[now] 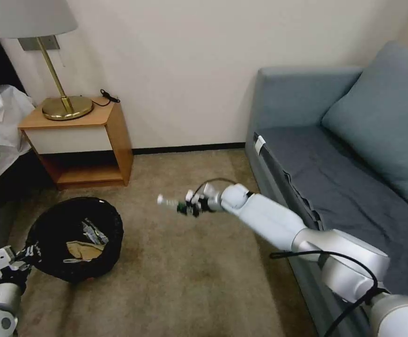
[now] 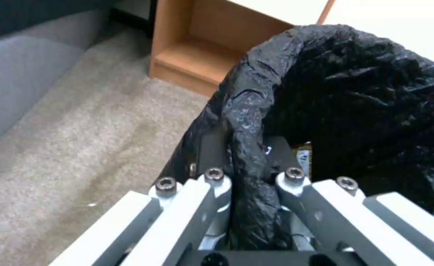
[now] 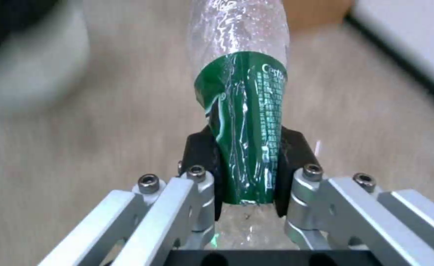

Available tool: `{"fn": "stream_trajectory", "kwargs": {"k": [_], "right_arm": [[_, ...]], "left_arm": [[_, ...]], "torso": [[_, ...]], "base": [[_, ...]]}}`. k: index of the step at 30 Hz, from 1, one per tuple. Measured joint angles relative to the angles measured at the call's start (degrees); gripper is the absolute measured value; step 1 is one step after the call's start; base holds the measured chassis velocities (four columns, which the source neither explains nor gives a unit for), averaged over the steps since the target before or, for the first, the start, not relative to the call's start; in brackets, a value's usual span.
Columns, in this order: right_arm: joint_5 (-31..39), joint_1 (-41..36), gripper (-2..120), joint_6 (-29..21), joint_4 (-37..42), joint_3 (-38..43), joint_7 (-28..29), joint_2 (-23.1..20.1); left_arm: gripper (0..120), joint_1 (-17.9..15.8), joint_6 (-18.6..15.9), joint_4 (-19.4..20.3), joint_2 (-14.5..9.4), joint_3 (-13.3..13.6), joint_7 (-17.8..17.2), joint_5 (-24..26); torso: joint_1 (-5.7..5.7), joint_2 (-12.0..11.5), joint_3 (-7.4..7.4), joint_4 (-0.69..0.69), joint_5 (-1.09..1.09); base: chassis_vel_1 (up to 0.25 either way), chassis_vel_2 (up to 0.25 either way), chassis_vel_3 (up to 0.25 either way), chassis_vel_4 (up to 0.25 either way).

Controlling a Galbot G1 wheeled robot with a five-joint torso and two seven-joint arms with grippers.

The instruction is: Pick up the trash bin, then pick up the garbage on the floor and place it into the trash bin.

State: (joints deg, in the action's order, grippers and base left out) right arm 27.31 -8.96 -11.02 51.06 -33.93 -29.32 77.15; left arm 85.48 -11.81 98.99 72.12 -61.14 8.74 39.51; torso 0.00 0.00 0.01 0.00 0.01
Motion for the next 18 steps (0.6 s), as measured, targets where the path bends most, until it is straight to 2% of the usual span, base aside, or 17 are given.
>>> {"fn": "stream_trajectory", "kwargs": {"k": [4,6,7,9,10,13,18], "right_arm": [[6.02,2.21,17,-0.83,9.77,2.06,2.62,-1.37],[6.79,2.41,17,-0.91,11.26,2.05,3.06,-1.49],[9.15,2.82,17,-0.63,14.89,1.66,4.37,-1.64],[10.73,2.86,17,-0.02,16.55,1.22,5.04,-1.66],[14.86,2.63,17,1.7,20.58,-0.06,6.21,-1.61],[20.23,1.43,17,3.21,27.11,-2.6,8.61,-1.32],[21.52,0.01,17,3.47,31.94,-6.68,10.47,-0.82]], "left_arm": [[5,-0.01,-0.1,0.61,0.43,1.45,-0.03,-0.2],[5,-0.03,-0.12,0.66,0.54,1.62,-0.06,-0.21],[5,-0.02,-0.2,0.9,0.87,2.11,-0.11,-0.2],[5,0.0,-0.24,1.02,1.01,2.28,-0.14,-0.21],[5,0.17,-0.38,1.47,1.54,2.8,-0.2,-0.12],[5,0.44,-0.59,2.09,2.77,3.54,-0.26,-0.05],[5,0.83,-0.63,2.43,3.73,4.16,-0.27,-0.03]], "torso": [[0.0,0.0,-0.01,0.0,0.0],[0.0,0.0,0.0,-0.01,-0.01],[0.0,0.0,-0.01,0.0,-0.02],[0.0,0.0,-0.01,0.0,-0.01],[0.0,0.0,-0.01,0.0,-0.01],[0.0,0.0,-0.01,0.01,-0.01],[0.0,0.0,-0.01,0.0,-0.02]], "base": [[0.0,0.0,0.0,0.0],[0.0,0.0,0.0,0.0],[0.0,0.0,0.0,0.0],[0.0,0.0,0.0,0.0],[0.0,0.0,0.0,0.0],[0.0,0.0,0.0,0.0],[0.0,0.0,0.0,0.0]]}}
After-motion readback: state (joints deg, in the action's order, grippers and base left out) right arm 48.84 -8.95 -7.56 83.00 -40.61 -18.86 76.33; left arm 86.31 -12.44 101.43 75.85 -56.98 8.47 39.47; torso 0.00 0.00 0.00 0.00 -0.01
